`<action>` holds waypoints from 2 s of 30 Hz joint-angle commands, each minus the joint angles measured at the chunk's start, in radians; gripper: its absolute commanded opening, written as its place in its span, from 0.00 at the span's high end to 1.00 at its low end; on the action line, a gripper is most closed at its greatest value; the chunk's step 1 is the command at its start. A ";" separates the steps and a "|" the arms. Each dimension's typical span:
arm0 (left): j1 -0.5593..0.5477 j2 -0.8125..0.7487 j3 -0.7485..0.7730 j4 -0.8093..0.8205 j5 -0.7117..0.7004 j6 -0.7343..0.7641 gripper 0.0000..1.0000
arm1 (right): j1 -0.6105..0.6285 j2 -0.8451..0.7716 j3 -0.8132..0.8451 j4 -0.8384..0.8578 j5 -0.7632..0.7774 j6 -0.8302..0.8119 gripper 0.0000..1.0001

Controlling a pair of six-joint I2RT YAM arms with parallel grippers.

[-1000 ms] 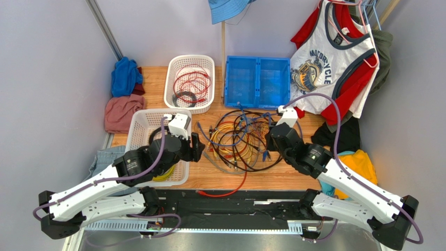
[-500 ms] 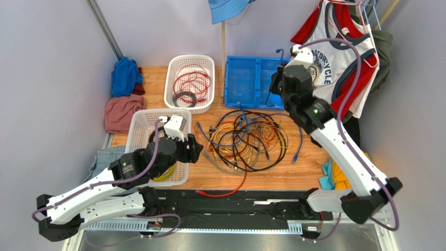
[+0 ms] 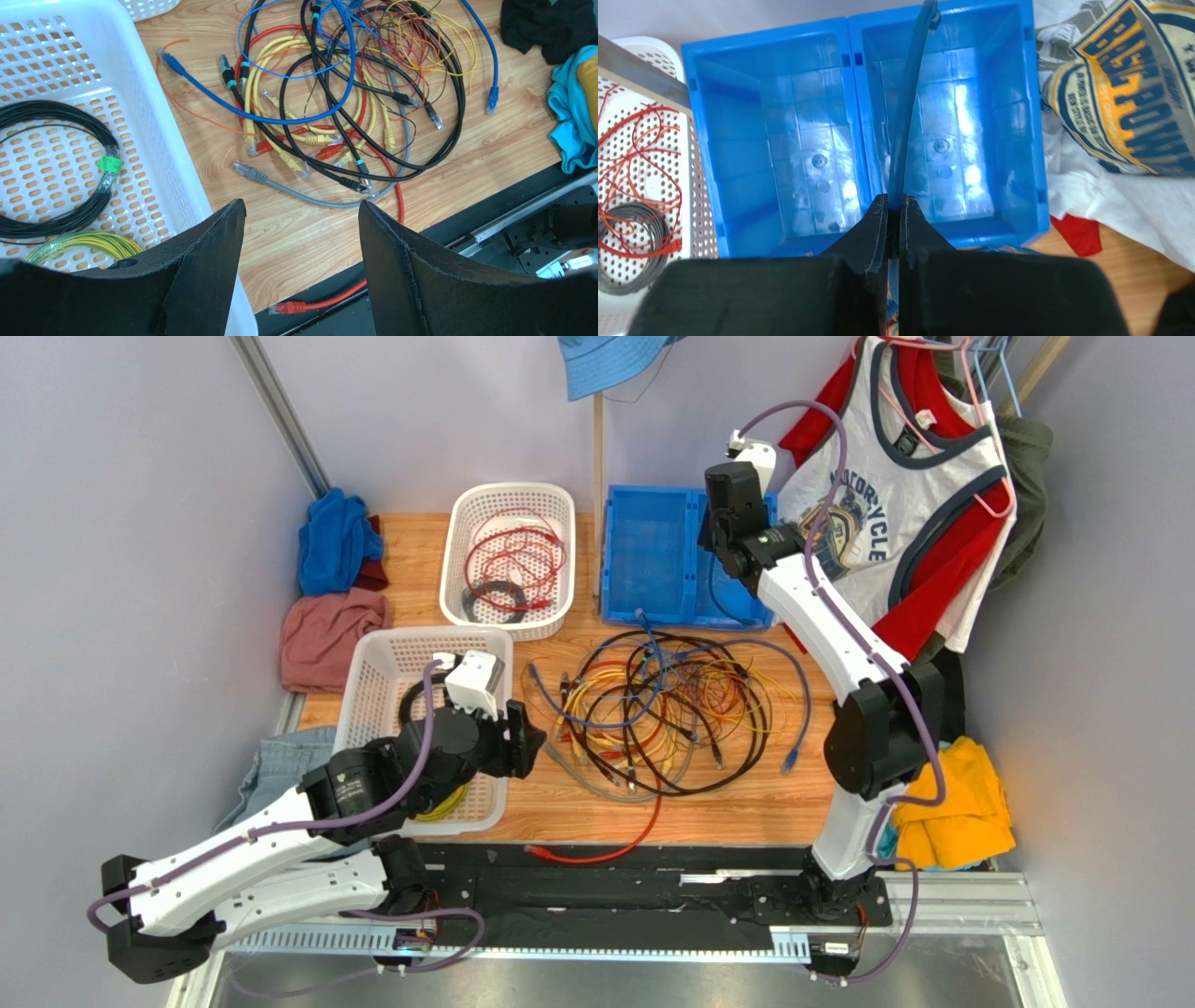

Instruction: Untangle the cables

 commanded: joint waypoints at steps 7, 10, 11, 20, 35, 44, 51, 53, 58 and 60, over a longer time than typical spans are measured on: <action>-0.001 0.015 -0.007 0.012 -0.035 -0.003 0.31 | -0.084 0.193 0.183 0.044 -0.074 0.012 1.00; -0.001 0.046 0.004 0.018 -0.038 0.007 0.31 | -0.100 0.216 0.177 0.083 -0.074 0.003 1.00; -0.001 0.062 0.013 0.021 -0.039 0.008 0.31 | -0.104 0.216 0.168 0.100 -0.072 0.001 1.00; -0.001 0.113 0.044 0.004 -0.048 0.013 0.32 | -0.104 0.127 0.041 0.386 -0.118 0.030 1.00; -0.001 0.089 0.033 0.023 -0.064 0.028 0.32 | -0.104 0.167 0.163 0.398 -0.144 -0.011 1.00; 0.001 0.116 0.032 0.032 -0.048 0.016 0.32 | -0.109 0.229 0.079 0.430 -0.149 -0.008 1.00; -0.001 0.141 0.030 0.036 -0.021 -0.006 0.32 | -0.117 0.301 0.119 0.321 -0.158 0.021 1.00; 0.001 0.145 0.027 0.042 -0.015 -0.007 0.32 | -0.118 0.299 0.096 0.320 -0.166 0.032 1.00; -0.001 0.156 0.029 0.049 0.002 -0.012 0.32 | -0.117 0.282 0.058 0.317 -0.169 0.043 0.73; -0.001 0.153 0.030 0.049 0.007 -0.012 0.32 | -0.117 0.258 0.044 0.315 -0.166 0.047 0.45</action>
